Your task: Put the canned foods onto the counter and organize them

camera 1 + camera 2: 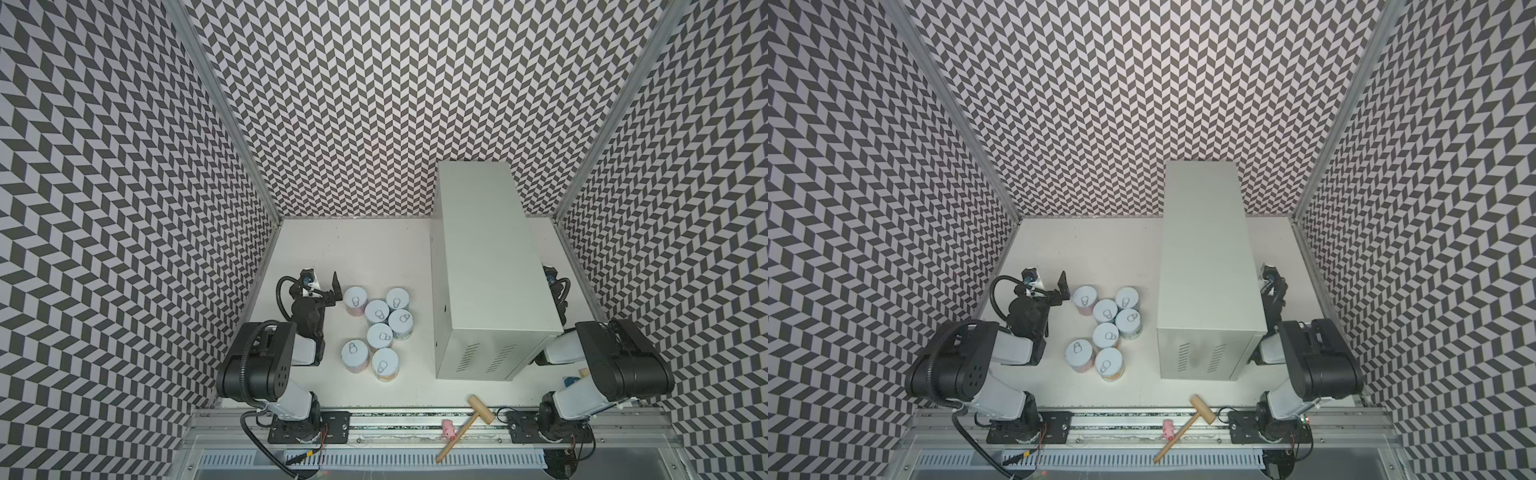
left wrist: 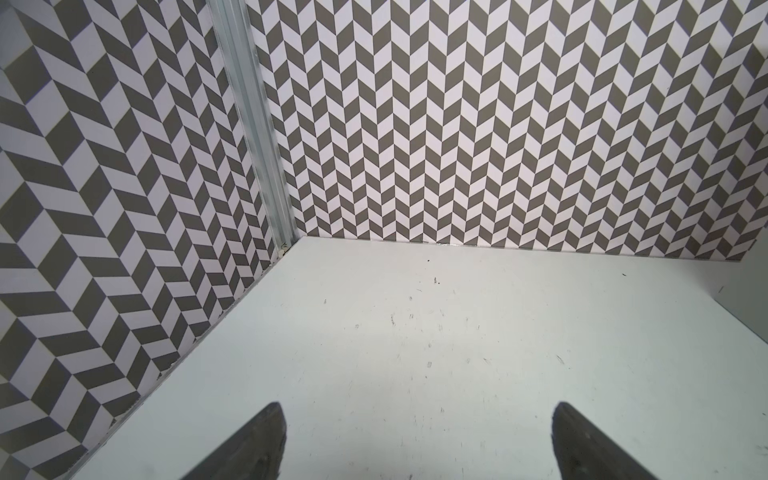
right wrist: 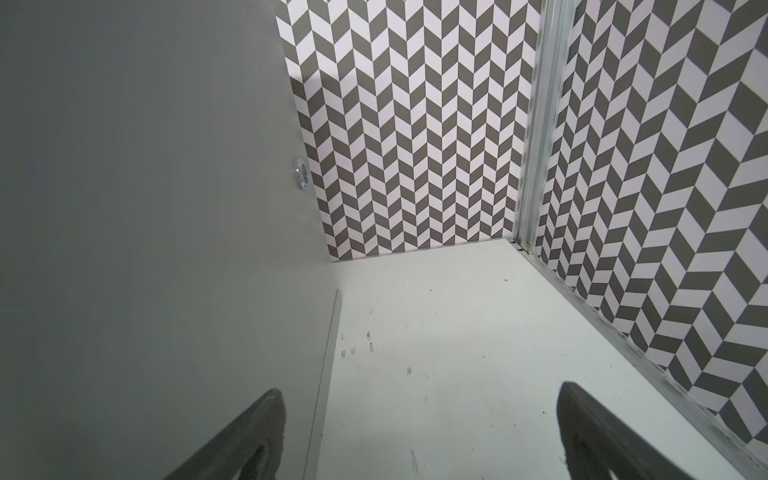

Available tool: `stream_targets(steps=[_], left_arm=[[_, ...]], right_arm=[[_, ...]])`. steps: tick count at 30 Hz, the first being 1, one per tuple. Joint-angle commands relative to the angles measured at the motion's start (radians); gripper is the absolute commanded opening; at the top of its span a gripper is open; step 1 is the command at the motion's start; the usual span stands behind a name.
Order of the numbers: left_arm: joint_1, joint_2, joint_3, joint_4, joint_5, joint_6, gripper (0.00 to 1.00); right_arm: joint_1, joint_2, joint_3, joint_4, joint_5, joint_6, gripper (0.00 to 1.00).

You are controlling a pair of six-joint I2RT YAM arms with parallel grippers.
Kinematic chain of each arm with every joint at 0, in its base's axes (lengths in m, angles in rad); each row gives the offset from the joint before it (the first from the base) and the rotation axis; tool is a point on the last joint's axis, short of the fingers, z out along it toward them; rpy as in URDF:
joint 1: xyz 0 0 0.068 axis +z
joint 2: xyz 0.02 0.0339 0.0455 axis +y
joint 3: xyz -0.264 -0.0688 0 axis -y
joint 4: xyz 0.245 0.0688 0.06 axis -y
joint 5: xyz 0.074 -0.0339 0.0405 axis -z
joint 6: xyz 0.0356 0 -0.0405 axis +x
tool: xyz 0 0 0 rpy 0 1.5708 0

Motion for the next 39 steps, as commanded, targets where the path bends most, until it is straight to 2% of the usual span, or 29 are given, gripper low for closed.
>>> stream_targets(steps=[1,39], left_arm=[[-0.002,-0.001,0.005,0.016,-0.005,0.007,1.00],[0.000,-0.003,0.008,0.009,0.002,0.009,1.00]], right_arm=[[0.012,0.012,-0.008,0.059,-0.033,-0.006,0.99],[0.014,0.008,-0.008,0.065,-0.068,-0.026,0.99]])
